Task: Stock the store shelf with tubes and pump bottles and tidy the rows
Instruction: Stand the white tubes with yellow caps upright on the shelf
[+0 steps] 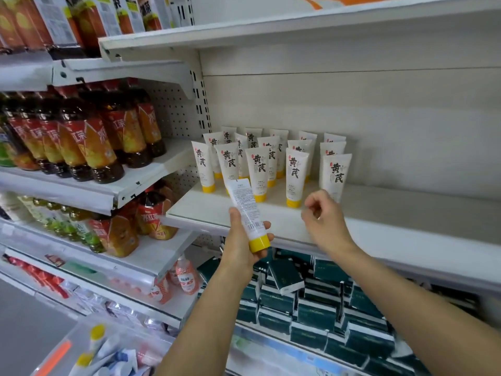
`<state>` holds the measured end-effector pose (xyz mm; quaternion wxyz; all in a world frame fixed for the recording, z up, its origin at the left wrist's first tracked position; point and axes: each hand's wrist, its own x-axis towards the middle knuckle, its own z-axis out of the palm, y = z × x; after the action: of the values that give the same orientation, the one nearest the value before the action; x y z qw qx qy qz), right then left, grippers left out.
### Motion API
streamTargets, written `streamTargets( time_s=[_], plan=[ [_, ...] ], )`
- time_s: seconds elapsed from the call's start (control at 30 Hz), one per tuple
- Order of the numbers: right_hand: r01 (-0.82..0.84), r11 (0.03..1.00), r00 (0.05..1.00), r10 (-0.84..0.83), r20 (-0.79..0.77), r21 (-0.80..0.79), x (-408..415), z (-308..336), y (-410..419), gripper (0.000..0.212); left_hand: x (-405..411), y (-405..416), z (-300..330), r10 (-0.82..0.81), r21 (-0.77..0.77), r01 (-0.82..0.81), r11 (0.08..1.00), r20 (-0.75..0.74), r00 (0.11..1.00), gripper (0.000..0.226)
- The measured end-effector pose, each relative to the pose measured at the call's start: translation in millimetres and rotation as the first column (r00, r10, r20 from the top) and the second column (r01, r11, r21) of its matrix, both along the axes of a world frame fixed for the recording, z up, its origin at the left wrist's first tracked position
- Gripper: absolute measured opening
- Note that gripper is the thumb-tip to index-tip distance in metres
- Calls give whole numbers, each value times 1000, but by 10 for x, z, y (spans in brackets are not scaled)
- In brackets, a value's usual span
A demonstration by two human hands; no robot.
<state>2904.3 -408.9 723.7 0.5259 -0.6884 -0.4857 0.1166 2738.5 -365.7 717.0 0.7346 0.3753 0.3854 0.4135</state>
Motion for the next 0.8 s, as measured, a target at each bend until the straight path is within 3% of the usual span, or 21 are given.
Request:
streamTargets(
  time_s=[0.1,0.17,0.27,0.8],
  plan=[
    [-300,954,953,298,-53,-24,-485,109,87,2,-160,69,-16,22,14,-22,1000,-3,1000,41],
    [-374,924,927,371,-57,-80,-764,123,162,19,-307,137,-7,39,32,-39,999,-24,999,38],
    [-357,925,934,354,-46,-129,-1076,110,282,35,-569,258,7,40,83,-39,996,-8,999,34],
    [-365,909,926,333,-178,-202,-2035,-86,833,56,-1628,709,-8,19,213,24,977,-197,980,43]
  ],
)
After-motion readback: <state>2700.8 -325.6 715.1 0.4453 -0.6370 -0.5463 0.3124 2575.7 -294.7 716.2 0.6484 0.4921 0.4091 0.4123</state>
